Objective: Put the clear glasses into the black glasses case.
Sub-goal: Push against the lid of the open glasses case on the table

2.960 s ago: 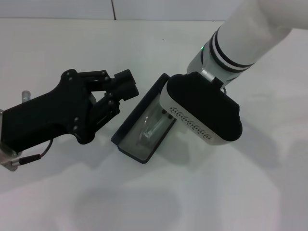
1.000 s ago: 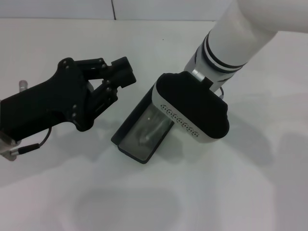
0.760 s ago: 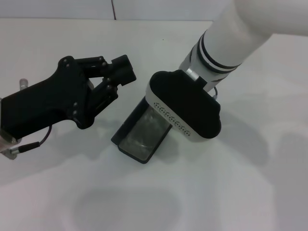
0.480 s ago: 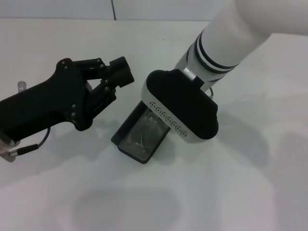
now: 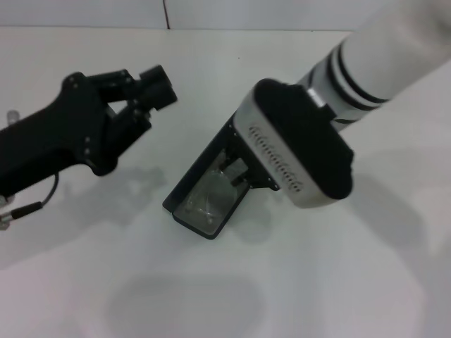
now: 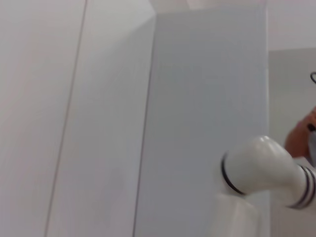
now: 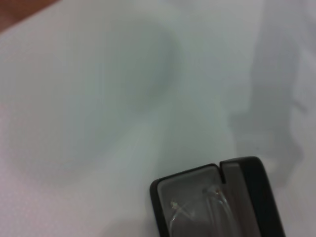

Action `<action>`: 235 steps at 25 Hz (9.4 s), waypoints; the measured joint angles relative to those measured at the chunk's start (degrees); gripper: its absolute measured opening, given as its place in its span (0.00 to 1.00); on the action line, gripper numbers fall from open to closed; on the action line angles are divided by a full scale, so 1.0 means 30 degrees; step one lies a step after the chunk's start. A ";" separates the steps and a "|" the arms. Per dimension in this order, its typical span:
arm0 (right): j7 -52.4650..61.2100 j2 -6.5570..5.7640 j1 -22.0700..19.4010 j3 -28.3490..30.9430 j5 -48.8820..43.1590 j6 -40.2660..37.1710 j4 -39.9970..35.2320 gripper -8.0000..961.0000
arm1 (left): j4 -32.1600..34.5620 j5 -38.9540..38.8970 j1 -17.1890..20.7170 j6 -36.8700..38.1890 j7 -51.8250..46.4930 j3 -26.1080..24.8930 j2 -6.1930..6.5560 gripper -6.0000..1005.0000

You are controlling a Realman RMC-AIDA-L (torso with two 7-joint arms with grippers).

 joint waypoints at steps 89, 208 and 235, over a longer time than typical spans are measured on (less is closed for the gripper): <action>-0.9350 -0.0289 -0.8095 1.1984 2.0853 -0.2952 1.5360 0.47 | -0.7703 0.5060 -0.6938 -0.7623 0.0438 -0.1246 -0.0062 0.15; -0.0482 0.0184 0.2830 -0.1550 -0.1407 0.2207 0.2246 0.23 | -0.2672 0.2717 0.1167 0.0592 0.1870 -0.3172 0.0059 0.14; -0.0120 0.0185 0.2953 -0.2347 -0.1341 0.3375 0.2960 0.18 | -0.2726 0.2718 0.1067 0.0389 0.1936 -0.3173 0.0060 0.14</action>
